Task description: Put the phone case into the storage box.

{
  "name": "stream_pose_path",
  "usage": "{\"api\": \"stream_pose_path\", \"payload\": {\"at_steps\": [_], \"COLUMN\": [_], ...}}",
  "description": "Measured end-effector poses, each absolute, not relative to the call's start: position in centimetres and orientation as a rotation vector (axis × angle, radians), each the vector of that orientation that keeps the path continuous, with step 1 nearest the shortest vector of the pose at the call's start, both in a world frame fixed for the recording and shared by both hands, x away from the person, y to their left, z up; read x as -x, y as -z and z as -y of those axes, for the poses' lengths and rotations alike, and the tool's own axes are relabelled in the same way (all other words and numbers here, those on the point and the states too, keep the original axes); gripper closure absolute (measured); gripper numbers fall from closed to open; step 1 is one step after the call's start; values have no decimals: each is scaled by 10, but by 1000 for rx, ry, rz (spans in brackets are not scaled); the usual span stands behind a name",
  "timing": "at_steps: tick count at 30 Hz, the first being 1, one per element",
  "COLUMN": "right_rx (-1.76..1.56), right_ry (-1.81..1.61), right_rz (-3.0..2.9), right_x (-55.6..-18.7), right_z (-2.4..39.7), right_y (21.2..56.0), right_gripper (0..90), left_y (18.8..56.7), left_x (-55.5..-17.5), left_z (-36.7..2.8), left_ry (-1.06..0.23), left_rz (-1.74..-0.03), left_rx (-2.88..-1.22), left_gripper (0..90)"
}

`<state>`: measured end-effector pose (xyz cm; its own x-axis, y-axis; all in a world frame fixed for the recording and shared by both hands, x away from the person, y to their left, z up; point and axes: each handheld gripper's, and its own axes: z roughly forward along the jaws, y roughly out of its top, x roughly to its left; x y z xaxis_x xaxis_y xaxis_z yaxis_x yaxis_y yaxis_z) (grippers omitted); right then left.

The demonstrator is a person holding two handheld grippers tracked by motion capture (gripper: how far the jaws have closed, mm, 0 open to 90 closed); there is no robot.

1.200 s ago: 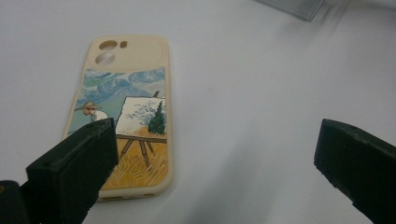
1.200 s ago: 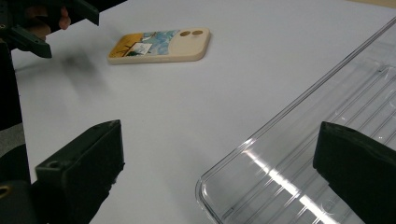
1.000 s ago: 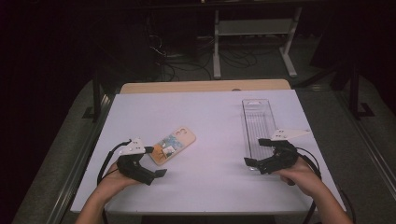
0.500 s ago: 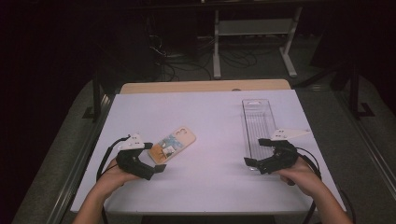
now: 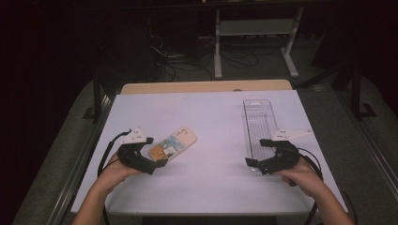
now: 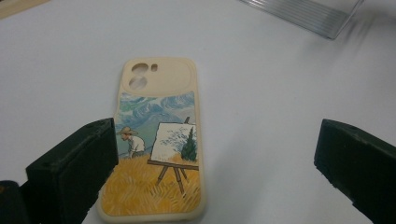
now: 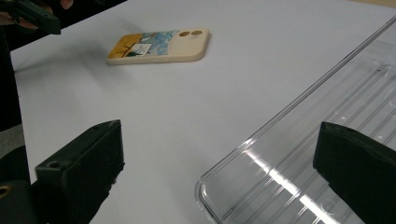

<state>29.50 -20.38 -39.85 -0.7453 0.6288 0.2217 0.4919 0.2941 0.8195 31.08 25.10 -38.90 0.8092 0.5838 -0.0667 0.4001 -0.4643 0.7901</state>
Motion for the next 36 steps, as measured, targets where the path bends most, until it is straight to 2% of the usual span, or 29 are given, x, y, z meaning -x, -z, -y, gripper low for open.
{"api": "stream_pose_path", "payload": {"at_steps": [15,23,36], "right_rx": [-1054,-1055,-1056], "right_ry": [-1446,-1446,-1447], "right_rz": [-2410,-2410,-2410], "right_x": [-295,-295,-295], "right_z": [204,204,204], "right_y": [398,398,398], "right_gripper": [13,13,14], "left_y": [379,375,370], "left_x": [-326,-335,-350], "left_z": [-252,-255,-250], "left_ry": [-287,-265,-289], "left_rz": [-734,-777,-771], "left_rx": [-2118,-2055,-2085], "left_gripper": [0,0,0]}}
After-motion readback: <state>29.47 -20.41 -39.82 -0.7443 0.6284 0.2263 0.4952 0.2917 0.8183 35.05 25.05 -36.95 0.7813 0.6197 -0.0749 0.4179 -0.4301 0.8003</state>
